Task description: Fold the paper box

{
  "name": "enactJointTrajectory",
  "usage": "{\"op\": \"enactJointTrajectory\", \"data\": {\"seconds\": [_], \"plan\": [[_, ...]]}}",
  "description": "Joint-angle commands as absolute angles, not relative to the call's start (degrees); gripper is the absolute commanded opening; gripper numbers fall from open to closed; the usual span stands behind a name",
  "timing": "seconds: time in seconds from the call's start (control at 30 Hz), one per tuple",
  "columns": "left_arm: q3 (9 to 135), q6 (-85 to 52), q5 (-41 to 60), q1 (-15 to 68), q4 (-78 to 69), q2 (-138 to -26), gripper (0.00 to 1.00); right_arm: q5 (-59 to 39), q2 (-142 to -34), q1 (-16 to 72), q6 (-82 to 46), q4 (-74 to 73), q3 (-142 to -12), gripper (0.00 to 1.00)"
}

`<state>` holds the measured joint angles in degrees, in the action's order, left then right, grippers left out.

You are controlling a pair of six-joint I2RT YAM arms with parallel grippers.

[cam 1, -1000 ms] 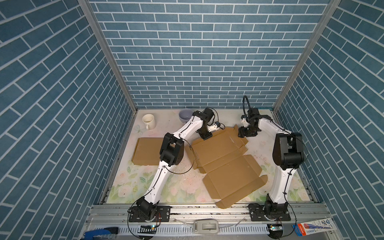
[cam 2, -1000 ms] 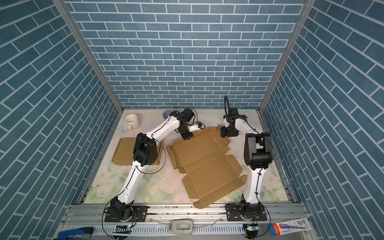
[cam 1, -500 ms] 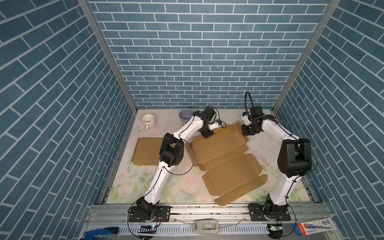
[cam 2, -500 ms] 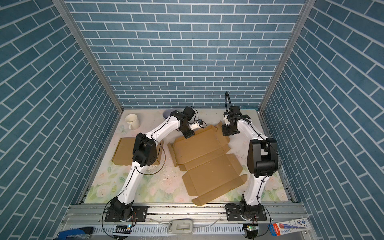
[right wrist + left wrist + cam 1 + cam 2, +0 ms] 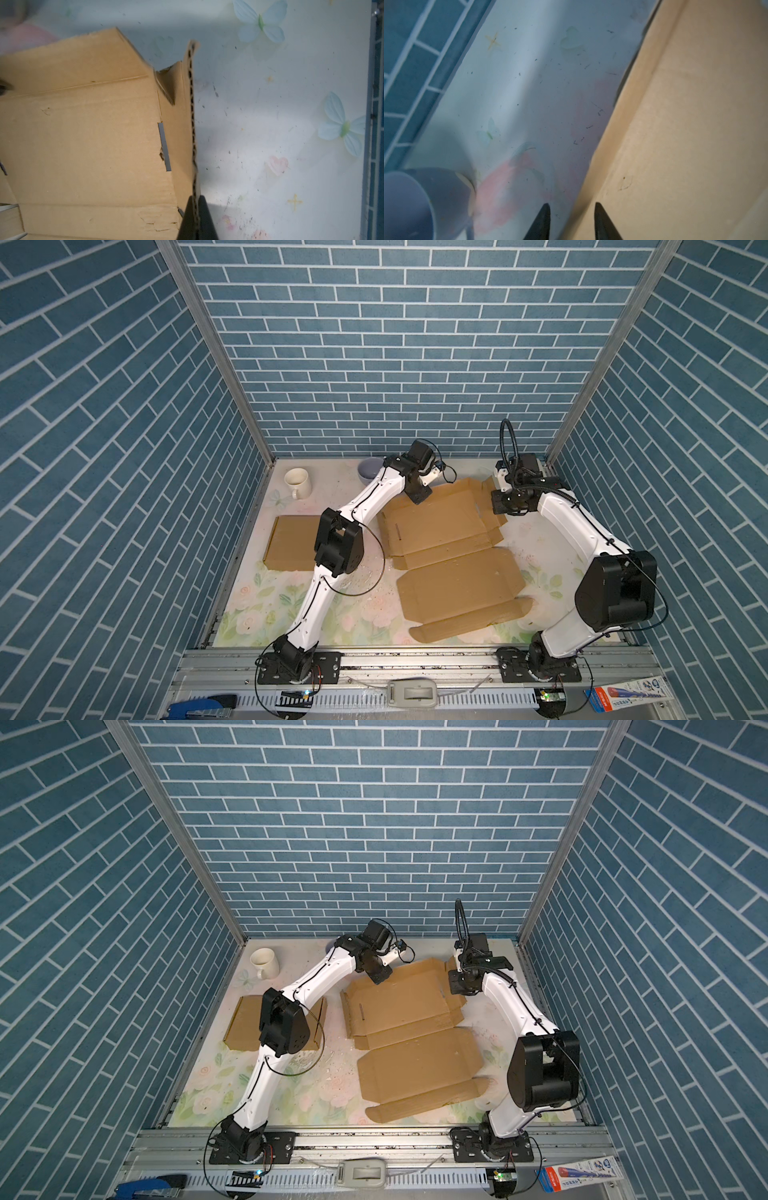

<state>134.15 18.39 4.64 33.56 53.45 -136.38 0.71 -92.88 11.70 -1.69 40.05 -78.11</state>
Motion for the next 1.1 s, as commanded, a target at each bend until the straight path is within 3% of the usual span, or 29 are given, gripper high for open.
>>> {"op": "enactJointTrajectory", "data": {"seconds": [0.0, 0.17, 0.27, 0.43, 0.73, 0.97, 1.07], "plan": [[130.02, 9.92, 7.38, 31.35, 53.21, -128.9, 0.5, 7.2, -95.1, 11.39, -2.96, 41.85, -76.64, 0.0], [108.45, -0.13, 11.51, 28.57, 40.04, -111.95, 0.59, 9.22, -97.7, 10.82, -3.03, 43.55, -76.59, 0.02], [93.53, -8.26, 11.53, 26.87, 33.47, -103.0, 0.59, 11.32, -98.32, 10.92, -3.33, 46.34, -77.89, 0.37], [72.91, -19.02, 7.96, 26.18, 22.18, -90.98, 0.59, 13.08, -93.88, 14.01, 1.34, 44.04, -79.45, 0.61], [57.31, -22.87, 5.26, 26.15, 9.96, -82.3, 0.6, -4.09, -104.68, 22.51, 31.49, 34.71, -86.6, 0.72], [50.35, -22.0, 5.0, 23.03, 4.58, -75.01, 0.82, -11.45, -118.54, 22.51, 42.71, 36.46, -99.79, 0.75], [48.29, -23.42, 9.31, 19.61, 3.09, -72.64, 0.83, -12.11, -122.25, 22.46, 46.41, 36.1, -102.77, 0.75]]}}
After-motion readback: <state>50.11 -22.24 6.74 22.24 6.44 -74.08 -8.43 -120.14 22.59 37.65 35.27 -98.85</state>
